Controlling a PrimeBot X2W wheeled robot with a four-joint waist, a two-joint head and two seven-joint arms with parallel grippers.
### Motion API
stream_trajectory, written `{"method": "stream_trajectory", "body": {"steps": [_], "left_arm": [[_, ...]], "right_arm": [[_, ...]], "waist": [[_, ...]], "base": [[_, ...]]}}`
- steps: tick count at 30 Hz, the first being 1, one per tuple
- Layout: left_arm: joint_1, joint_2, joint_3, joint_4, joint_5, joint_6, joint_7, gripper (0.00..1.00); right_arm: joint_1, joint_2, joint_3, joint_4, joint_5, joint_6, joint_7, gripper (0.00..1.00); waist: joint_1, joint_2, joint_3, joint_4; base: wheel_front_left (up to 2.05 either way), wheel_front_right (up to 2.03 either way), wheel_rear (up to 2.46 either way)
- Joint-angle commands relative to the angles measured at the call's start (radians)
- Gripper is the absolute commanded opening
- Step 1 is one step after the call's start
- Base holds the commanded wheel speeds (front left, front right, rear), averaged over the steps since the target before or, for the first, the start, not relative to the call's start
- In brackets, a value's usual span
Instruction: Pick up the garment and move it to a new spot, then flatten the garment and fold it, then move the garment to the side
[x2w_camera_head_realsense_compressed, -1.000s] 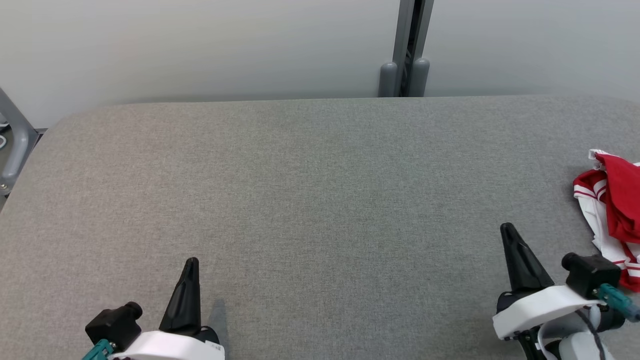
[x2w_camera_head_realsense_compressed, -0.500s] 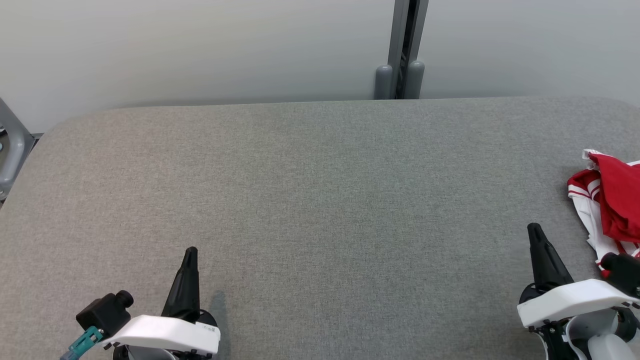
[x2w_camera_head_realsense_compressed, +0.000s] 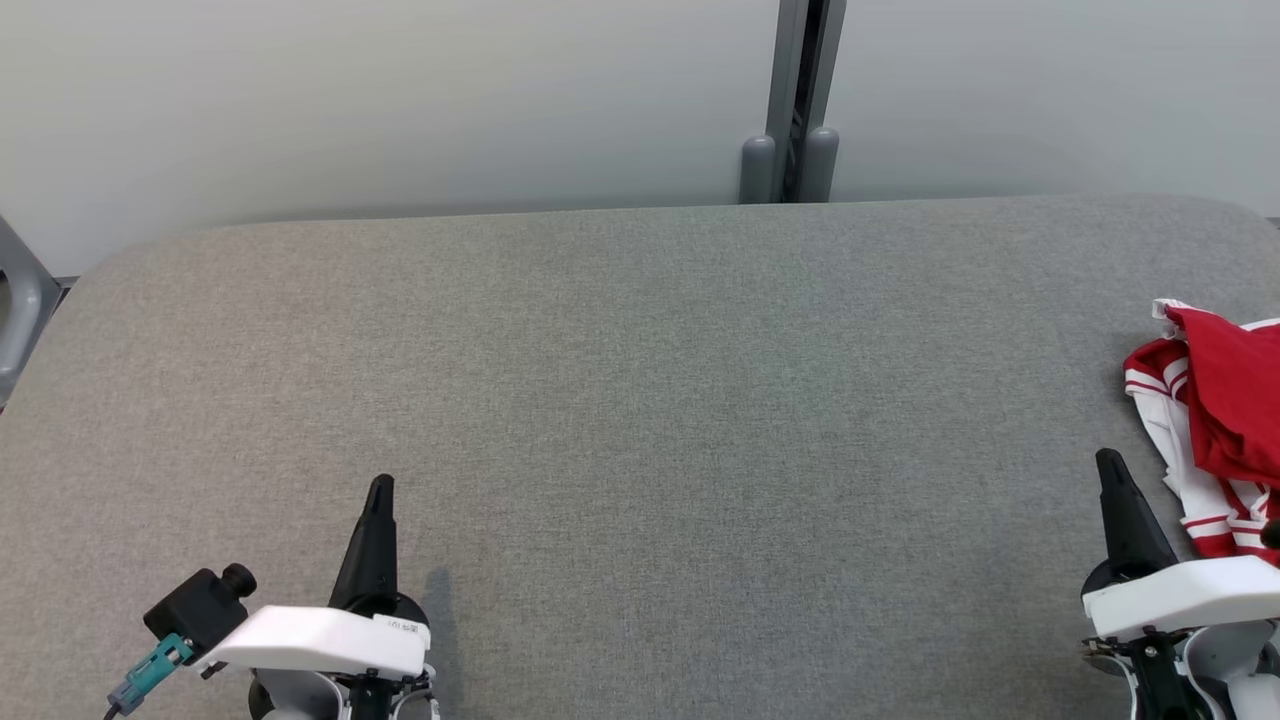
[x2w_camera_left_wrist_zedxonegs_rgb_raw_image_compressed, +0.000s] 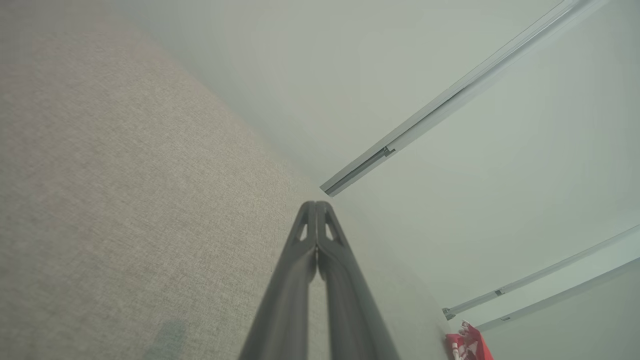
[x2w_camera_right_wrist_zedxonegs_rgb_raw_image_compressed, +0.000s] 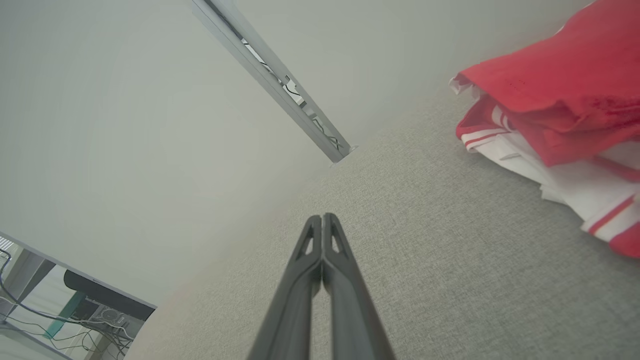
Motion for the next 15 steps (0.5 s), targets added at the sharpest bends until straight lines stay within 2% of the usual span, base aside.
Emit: {"method": "stream_trajectory", "body": {"steps": [1, 15], "left_arm": [[-0.032, 0.005, 0.000, -0.005, -0.033, -0.010, 0.003, 0.00], [-0.064, 0.006, -0.003, 0.012, -0.172, -0.019, 0.030, 0.00]], "right_arm": [[-0.005, -0.004, -0.016, -0.019, 0.038, 0.000, 0.012, 0.00], [0.003, 0.000, -0.074, -0.026, 0.199, 0.000, 0.070, 0.00]], "waist": [[0.0000, 0.0000, -0.001, -0.001], [0.0000, 0.0000, -0.008, -0.010]], "base": [[0.00, 0.00, 0.00], [0.00, 0.00, 0.00]]}}
